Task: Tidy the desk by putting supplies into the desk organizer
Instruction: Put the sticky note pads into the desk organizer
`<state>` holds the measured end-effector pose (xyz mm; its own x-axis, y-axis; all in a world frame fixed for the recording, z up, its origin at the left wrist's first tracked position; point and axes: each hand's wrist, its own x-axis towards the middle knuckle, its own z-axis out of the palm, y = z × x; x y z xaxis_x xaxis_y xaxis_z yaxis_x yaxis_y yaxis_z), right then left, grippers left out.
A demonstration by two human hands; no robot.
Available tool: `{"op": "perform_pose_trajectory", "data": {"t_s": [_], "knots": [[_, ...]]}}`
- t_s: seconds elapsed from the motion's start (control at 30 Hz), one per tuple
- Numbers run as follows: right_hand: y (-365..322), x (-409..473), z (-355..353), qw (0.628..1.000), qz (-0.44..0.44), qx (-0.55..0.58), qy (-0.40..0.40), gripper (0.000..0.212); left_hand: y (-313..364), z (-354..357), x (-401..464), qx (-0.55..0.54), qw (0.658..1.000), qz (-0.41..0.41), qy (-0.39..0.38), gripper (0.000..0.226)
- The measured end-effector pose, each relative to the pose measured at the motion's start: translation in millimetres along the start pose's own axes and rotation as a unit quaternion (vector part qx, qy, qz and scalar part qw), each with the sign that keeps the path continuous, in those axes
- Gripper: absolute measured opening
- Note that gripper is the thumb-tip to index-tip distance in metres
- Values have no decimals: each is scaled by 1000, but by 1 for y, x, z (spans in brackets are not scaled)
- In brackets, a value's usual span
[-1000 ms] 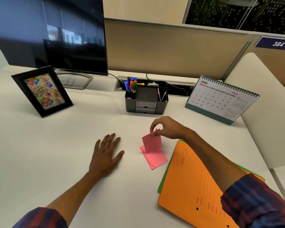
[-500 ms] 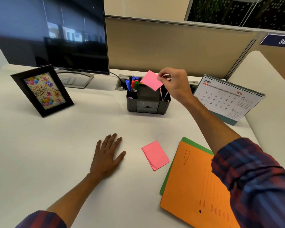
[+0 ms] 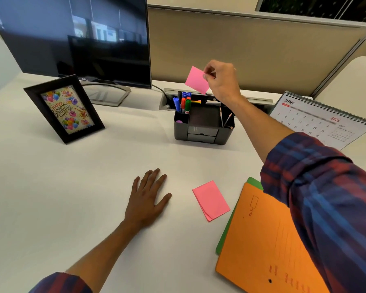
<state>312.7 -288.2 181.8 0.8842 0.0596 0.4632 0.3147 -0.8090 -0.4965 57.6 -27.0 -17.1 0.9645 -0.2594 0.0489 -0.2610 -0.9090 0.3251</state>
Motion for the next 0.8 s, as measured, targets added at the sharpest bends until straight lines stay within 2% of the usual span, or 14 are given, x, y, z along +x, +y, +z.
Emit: {"op": "perform_pose_trajectory", "data": {"t_s": [0.2, 0.33, 0.47, 0.63, 0.8], "knots": [[6, 2, 21, 998, 34, -15, -54, 9, 1, -1, 0, -4, 1000, 1, 4, 61], [11, -5, 30, 991, 52, -34, -116, 18, 1, -1, 0, 0, 1000, 2, 4, 61], [11, -20, 29, 993, 55, -54, -94, 24, 1, -1, 0, 1, 1000, 3, 5, 61], [8, -47, 21, 997, 41, -35, -48, 21, 1, -1, 0, 5, 1000, 5, 3, 61], [4, -87, 14, 998, 33, -19, -56, 18, 1, -1, 0, 6, 1000, 4, 2, 61]]}}
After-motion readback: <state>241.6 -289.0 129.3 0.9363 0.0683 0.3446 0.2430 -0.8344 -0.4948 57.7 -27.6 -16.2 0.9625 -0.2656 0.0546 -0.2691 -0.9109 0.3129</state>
